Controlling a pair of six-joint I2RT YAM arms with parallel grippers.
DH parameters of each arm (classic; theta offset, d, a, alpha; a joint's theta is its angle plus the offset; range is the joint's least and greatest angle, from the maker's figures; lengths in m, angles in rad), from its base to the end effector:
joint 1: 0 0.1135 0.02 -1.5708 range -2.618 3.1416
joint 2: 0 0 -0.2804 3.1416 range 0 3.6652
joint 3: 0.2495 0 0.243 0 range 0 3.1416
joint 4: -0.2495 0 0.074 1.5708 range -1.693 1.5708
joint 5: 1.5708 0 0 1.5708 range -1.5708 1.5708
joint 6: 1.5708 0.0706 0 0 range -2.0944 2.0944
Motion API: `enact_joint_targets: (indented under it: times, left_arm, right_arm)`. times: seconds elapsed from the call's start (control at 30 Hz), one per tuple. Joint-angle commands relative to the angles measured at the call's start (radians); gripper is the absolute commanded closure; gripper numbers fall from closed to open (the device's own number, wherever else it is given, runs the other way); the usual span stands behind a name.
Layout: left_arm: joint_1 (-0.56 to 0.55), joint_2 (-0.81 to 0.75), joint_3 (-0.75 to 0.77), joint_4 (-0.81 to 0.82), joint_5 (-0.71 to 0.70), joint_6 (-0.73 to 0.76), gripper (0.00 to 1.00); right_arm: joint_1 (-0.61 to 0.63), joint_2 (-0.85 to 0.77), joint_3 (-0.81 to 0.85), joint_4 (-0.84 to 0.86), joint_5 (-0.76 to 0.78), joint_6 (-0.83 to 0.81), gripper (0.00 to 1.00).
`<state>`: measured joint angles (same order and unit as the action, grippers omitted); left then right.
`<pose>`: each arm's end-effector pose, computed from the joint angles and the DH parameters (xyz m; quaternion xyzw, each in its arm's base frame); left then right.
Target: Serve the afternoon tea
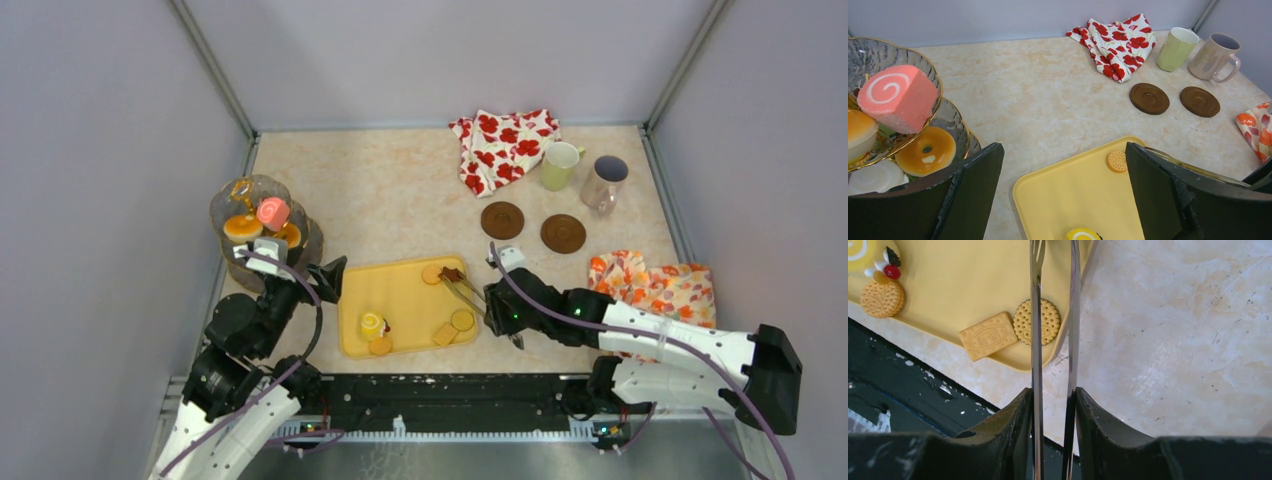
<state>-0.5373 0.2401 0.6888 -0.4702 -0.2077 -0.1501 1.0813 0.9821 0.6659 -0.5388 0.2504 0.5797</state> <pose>0.0735 -0.0268 0.3333 0.0656 0.7115 -0.1647 0.6800 0.1096 0.1685 0.2231 -0.1883 0.9111 0.1777 0.3208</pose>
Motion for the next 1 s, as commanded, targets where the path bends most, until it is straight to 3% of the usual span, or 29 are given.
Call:
enact_joint_targets:
  times: [0.0,0.17,0.53,0.97]
  left_arm:
    - [0.003,0.007,0.01,0.048,-0.009,0.006,0.01]
    - [0.003,0.021,0.053,0.03,-0.037,0.009,0.01]
    - [0.003,0.06,0.314,-0.051,-0.07,0.044,0.01]
    - [0.003,0.037,0.408,-0.106,-0.065,0.021,0.01]
  right_arm:
    - [-0.011,-0.033,0.021,0.026,0.014,0.001,0.66]
    - [-0.011,-0.045,0.06,-0.014,0.027,-0.012,0.66]
    - [-0.01,-0.06,0.141,0.011,-0.004,-0.021,0.66]
    - [-0.011,0.109,0.406,0.168,-0.105,-0.105,0.66]
